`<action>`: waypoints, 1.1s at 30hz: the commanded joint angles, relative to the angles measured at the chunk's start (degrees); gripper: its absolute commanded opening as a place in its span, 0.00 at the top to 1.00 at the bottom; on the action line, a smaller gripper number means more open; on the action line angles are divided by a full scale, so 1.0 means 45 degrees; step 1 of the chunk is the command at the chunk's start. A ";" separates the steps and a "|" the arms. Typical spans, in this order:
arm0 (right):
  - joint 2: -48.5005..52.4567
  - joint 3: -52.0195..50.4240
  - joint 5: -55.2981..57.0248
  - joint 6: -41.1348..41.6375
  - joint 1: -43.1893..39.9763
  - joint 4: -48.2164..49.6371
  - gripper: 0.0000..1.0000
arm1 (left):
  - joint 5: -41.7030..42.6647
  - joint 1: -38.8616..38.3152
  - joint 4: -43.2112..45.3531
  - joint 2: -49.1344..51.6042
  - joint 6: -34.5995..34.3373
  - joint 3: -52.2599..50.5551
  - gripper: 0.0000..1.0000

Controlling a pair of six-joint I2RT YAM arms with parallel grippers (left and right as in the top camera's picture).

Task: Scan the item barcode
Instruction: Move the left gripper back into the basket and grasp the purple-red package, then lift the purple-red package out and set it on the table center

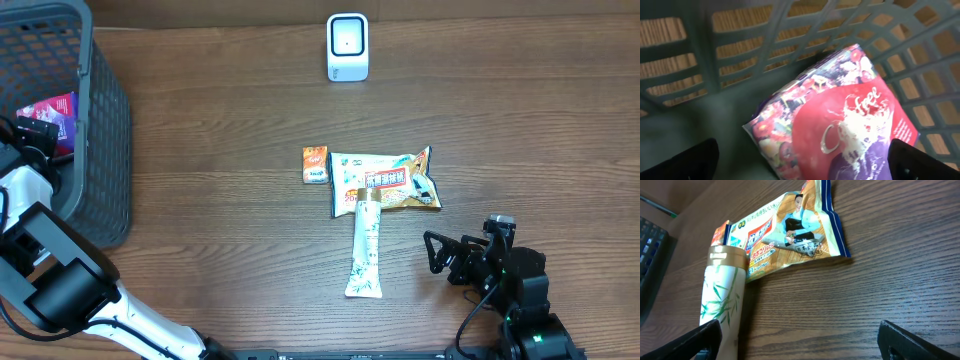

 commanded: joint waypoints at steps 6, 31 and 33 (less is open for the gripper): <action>0.0005 0.0170 0.0117 0.0005 0.0049 -0.0058 0.00 | -0.0219 -0.0151 0.0476 0.0826 -0.0112 0.0306 0.00; 0.0005 0.0170 0.0102 0.0010 0.0049 -0.0146 0.00 | -0.0015 -0.0146 -0.0690 0.0811 0.0029 0.0325 0.96; 0.0005 0.0170 0.0102 0.0010 0.0049 -0.0146 0.00 | 0.0189 -0.0146 -0.0952 0.0423 0.0029 0.0408 0.96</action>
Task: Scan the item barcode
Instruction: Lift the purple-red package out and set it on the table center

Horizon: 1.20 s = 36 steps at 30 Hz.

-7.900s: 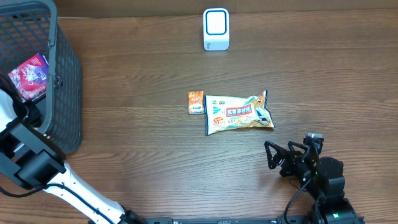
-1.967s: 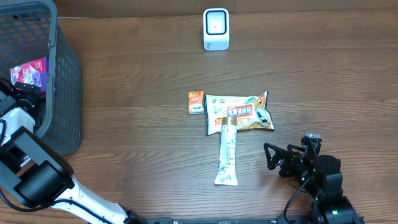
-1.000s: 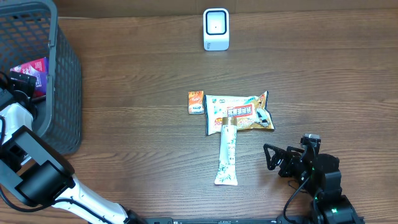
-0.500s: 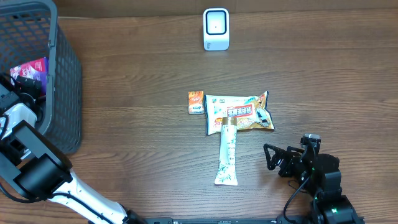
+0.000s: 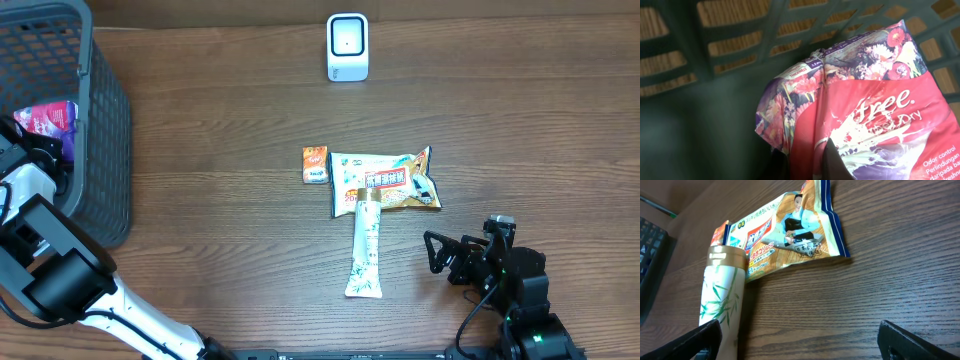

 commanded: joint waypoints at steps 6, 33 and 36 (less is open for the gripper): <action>0.0005 0.0170 0.0083 0.0010 0.0053 -0.0126 0.00 | 0.0321 -0.0063 -0.2438 -0.2637 0.0845 0.1214 0.96; 0.0005 0.0175 -0.0869 0.0340 0.0053 0.3215 0.00 | 0.7271 -0.2856 -1.3226 -0.8145 0.7893 0.5008 0.96; 0.0005 0.0175 -0.0879 0.0340 0.0053 0.3385 0.00 | 0.5620 -0.3842 -1.2716 -0.8738 0.7825 0.3473 0.96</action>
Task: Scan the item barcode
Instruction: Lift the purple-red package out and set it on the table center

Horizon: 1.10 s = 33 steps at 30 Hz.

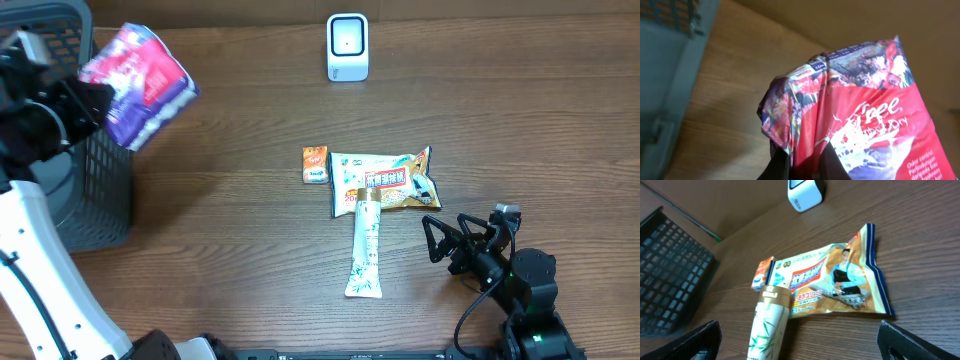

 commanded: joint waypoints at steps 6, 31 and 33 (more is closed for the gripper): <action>-0.0044 0.0180 -0.0170 -0.0005 0.0049 0.0597 0.00 | -0.3929 -0.3667 0.2866 -0.1987 -0.0053 -0.5357 0.96; -0.0044 0.1627 -0.0782 -0.0301 0.0049 -0.0330 0.00 | -0.5401 -0.8500 0.8412 -0.1880 -0.2555 -1.3687 0.00; -0.0044 0.2336 -0.0782 -0.0369 0.0049 -0.1360 0.00 | -0.6091 -0.8500 0.7553 -0.1880 -0.2856 -1.2823 0.00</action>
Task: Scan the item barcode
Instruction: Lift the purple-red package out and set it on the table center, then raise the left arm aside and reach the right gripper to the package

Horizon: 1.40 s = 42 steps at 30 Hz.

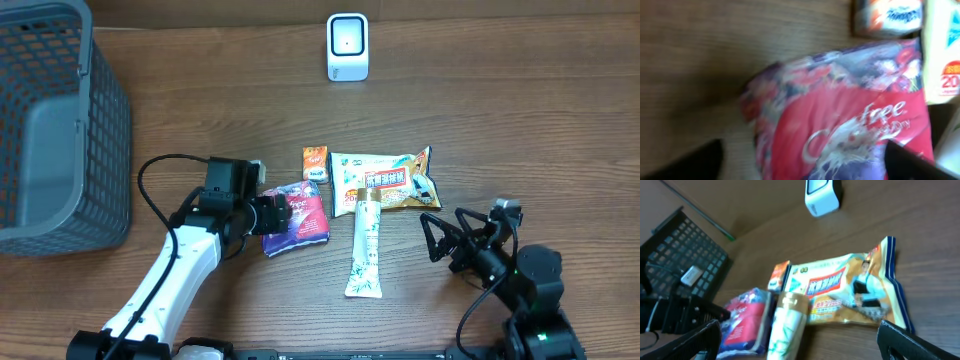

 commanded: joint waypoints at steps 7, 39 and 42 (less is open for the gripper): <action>0.0962 0.5081 0.0617 -0.0316 0.0068 -0.5707 0.00 | -0.2055 -0.0019 -0.3808 -0.0019 -0.0432 0.5557 0.00; 1.3449 1.0511 -0.4211 0.0282 0.5824 -0.5333 0.00 | -0.4915 0.1447 -0.8879 -0.0044 0.0520 1.4503 0.00; 1.4163 1.0511 -0.3696 0.0311 0.5974 -0.5144 0.00 | -0.4974 0.1452 -0.9122 -0.0029 0.0520 1.4503 0.00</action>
